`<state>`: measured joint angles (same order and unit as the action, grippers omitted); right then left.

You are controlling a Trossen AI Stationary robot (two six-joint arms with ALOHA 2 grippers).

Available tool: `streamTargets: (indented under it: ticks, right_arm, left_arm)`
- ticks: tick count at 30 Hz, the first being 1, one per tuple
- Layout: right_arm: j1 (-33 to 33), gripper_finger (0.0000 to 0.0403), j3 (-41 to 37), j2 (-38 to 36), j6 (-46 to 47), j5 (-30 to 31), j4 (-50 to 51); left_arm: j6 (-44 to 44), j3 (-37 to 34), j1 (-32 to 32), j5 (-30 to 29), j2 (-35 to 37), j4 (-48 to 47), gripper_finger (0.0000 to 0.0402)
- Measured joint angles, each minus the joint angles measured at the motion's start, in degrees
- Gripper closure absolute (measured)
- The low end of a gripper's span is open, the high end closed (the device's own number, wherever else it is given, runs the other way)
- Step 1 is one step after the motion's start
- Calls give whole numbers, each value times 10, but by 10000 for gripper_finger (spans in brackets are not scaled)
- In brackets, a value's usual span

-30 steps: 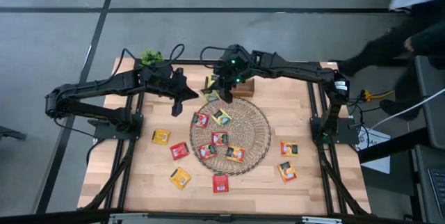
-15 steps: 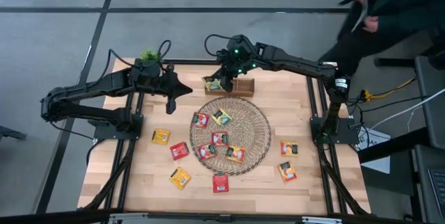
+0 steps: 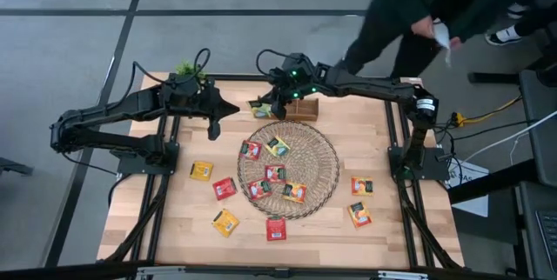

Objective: Pick & Place Tea
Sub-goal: Put the bottom yellow tea bag into the left of the wooden organizer

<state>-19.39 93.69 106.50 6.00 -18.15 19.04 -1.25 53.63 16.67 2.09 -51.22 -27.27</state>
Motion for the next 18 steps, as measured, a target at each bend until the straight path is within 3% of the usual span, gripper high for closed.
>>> streamTargets:
  ticks: [12,18]
  right_arm:
    - [-37,403,-116,0,34,-2,-164]
    - [-68,403,-167,0,70,-42,-247]
  left_arm:
    - [25,0,0,0,0,0,387]
    - [26,0,0,0,0,0,391]
